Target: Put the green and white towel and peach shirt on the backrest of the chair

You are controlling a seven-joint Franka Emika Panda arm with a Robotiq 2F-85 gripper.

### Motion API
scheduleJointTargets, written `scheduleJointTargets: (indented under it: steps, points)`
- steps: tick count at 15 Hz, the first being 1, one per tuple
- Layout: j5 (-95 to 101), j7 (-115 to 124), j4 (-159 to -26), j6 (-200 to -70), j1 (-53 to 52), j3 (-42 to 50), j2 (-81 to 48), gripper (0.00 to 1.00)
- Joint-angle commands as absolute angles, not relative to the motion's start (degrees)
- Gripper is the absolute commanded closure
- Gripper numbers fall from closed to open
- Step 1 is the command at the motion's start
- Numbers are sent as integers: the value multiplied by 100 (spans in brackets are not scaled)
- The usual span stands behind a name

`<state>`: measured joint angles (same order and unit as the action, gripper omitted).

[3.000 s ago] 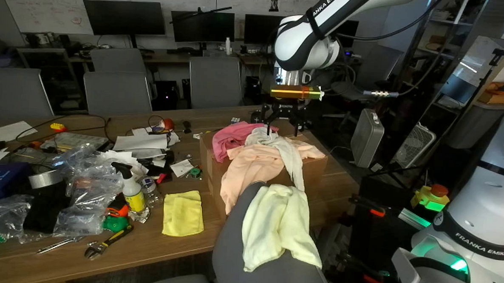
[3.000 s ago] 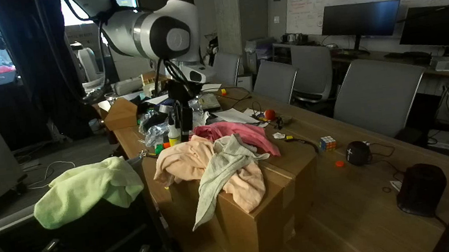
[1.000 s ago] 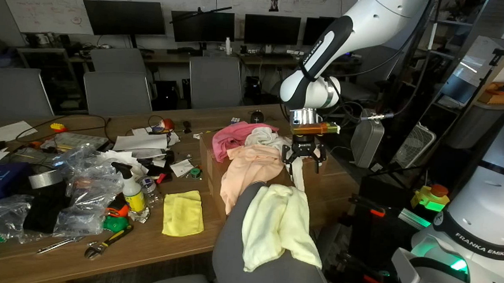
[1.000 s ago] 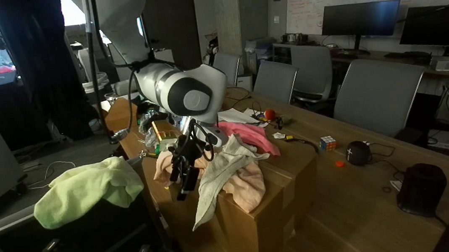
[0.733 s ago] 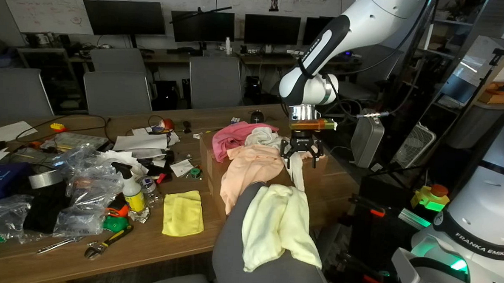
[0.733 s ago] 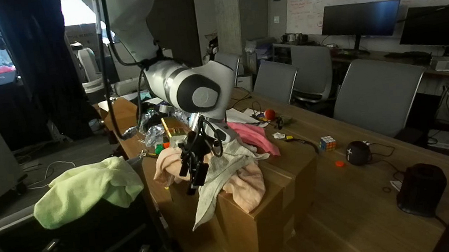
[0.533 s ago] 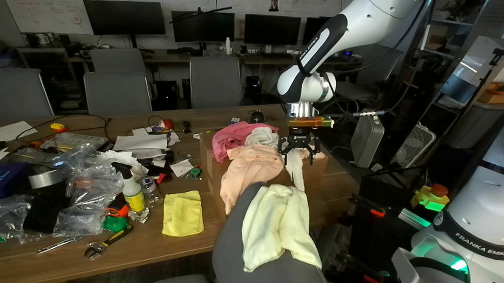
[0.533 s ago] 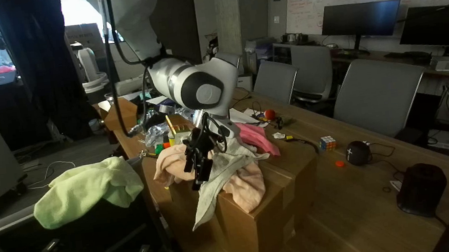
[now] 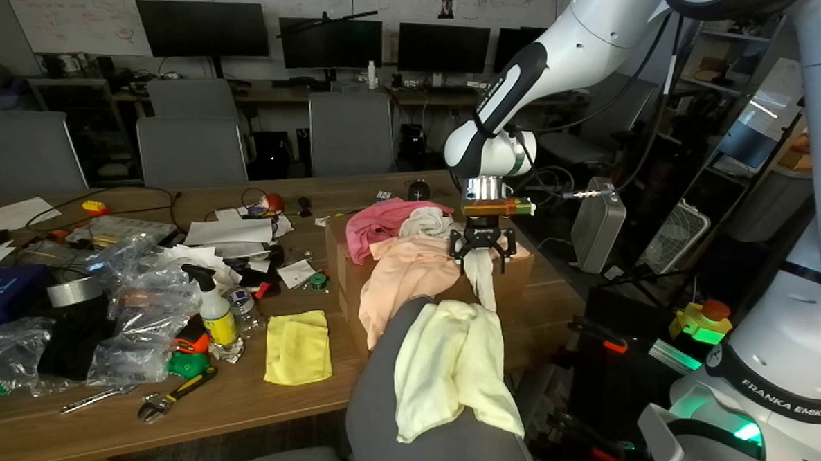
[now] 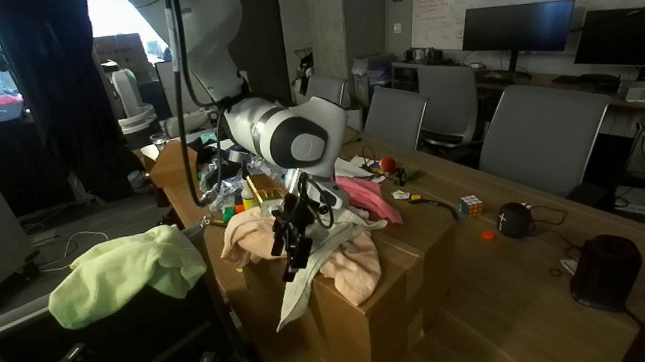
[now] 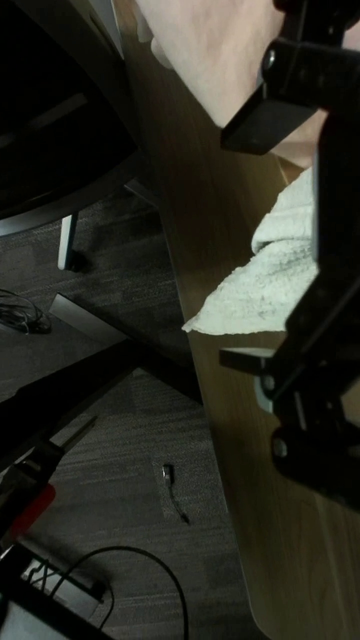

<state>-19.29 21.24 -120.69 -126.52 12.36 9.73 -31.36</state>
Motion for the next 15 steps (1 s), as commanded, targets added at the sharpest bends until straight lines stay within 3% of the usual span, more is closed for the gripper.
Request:
scheduleJointTargets:
  steps: [1, 15]
  points:
    - [-2031, 2091, -11720, -12499, 1336, 1021, -3438, 0]
    - [-1866, 1473, -11405, -12390, 1538, 994, -3567, 0]
